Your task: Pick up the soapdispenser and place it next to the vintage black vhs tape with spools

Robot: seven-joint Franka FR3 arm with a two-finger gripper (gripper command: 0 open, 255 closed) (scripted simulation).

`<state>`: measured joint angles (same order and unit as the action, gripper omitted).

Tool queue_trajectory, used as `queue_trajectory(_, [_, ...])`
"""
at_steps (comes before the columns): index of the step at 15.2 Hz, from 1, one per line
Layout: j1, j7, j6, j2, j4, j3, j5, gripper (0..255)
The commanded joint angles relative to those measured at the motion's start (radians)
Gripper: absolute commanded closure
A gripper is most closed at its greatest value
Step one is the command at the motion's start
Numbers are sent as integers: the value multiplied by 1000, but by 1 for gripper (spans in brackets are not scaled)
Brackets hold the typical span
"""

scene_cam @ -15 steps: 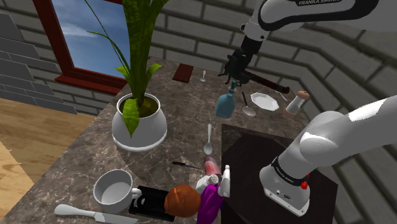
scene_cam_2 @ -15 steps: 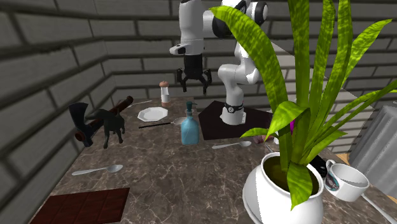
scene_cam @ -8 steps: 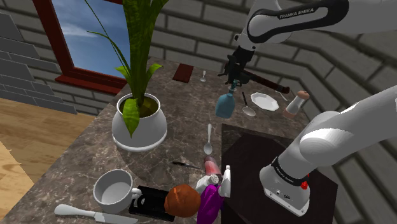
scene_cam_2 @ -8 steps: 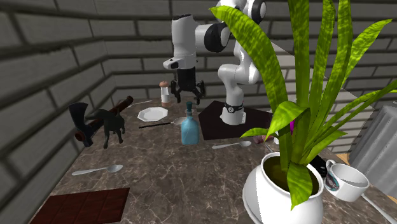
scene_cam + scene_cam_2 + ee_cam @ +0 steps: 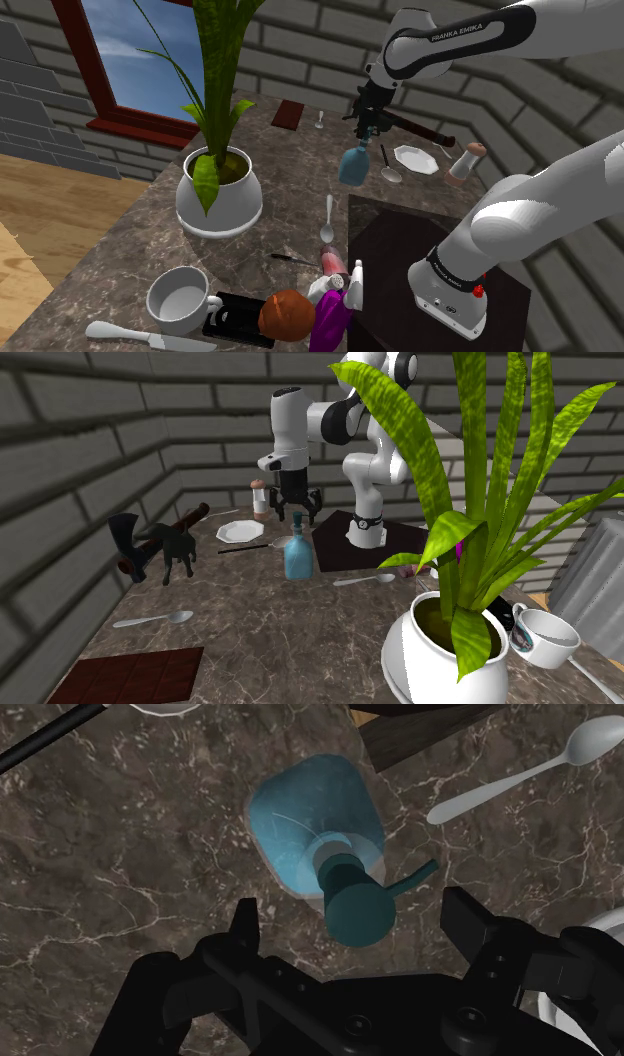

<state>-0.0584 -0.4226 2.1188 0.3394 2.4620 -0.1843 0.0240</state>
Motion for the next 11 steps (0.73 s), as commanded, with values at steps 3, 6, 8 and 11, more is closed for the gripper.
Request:
queue_trajectory(3, [0, 0, 0, 0, 0, 0, 0, 0])
queue_trajectory(6, [0, 0, 0, 0, 0, 0, 0, 255])
queue_trajectory(8, [0, 0, 0, 0, 0, 0, 0, 255])
queue_trajectory(11, [0, 0, 0, 0, 0, 0, 0, 255])
